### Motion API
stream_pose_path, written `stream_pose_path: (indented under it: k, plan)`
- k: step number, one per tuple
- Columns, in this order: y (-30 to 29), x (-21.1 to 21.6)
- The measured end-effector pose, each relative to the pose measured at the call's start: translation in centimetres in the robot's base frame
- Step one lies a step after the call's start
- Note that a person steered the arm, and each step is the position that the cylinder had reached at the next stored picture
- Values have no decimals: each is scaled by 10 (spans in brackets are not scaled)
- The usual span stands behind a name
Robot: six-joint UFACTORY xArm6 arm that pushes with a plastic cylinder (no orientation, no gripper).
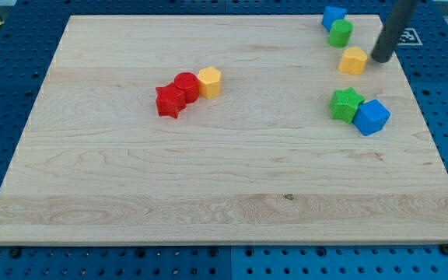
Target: Push the heart towards the yellow hexagon
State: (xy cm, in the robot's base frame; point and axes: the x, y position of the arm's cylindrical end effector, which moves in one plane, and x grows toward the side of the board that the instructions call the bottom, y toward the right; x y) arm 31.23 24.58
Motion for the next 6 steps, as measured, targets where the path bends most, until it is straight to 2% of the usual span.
stream_pose_path:
  k: [2, 3, 4, 6]
  plan:
    - [-74, 0]
    - [-72, 1]
    - [-23, 1]
    - [-43, 18]
